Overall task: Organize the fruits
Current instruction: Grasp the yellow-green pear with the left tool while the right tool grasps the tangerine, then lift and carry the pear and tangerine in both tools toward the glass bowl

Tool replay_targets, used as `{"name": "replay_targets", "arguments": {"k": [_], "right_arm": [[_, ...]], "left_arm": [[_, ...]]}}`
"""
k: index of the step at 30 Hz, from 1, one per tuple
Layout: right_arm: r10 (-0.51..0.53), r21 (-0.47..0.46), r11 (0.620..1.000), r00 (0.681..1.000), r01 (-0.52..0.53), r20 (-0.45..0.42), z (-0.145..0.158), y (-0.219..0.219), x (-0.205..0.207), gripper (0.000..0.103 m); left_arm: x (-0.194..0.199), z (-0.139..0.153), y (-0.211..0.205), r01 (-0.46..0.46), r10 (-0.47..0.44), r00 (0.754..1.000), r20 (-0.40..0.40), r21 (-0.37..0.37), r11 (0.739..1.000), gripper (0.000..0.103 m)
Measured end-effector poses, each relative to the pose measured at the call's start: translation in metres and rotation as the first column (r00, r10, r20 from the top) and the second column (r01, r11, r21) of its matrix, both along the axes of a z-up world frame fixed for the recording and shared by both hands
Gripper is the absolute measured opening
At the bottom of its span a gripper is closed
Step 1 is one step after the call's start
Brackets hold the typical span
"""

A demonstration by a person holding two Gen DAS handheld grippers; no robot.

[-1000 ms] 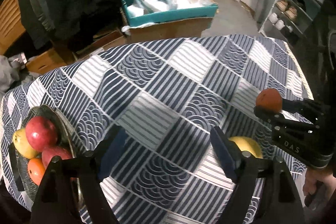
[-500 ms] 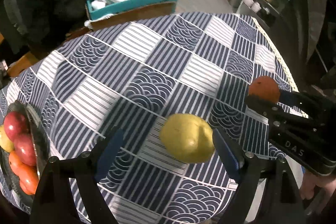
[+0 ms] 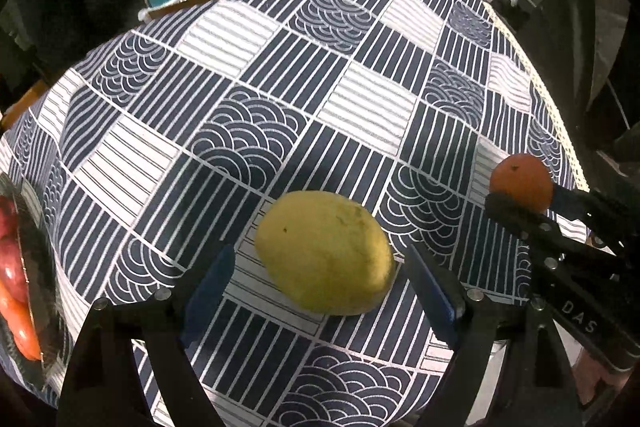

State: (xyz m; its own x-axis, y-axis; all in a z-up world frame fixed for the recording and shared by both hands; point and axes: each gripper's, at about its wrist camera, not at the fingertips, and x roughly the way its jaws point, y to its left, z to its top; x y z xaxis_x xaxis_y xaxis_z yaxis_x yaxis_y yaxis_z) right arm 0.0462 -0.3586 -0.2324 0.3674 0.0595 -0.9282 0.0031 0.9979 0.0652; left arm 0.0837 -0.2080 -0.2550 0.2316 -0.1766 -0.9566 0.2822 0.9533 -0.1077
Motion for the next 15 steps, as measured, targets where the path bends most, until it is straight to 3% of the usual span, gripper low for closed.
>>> {"name": "replay_targets", "arguments": {"k": [11, 15], "right_arm": [[-0.014, -0.001, 1.0, 1.0, 0.014, -0.023, -0.012, -0.005, 0.003, 0.045], [-0.01, -0.003, 1.0, 1.0, 0.01, -0.022, -0.013, -0.004, 0.004, 0.045]], "left_arm": [[0.003, -0.02, -0.005, 0.013, -0.013, 1.0, -0.025, 0.007, 1.0, 0.087], [0.004, -0.024, -0.005, 0.018, -0.019, 0.999, -0.038, -0.02, 1.0, 0.081]]}}
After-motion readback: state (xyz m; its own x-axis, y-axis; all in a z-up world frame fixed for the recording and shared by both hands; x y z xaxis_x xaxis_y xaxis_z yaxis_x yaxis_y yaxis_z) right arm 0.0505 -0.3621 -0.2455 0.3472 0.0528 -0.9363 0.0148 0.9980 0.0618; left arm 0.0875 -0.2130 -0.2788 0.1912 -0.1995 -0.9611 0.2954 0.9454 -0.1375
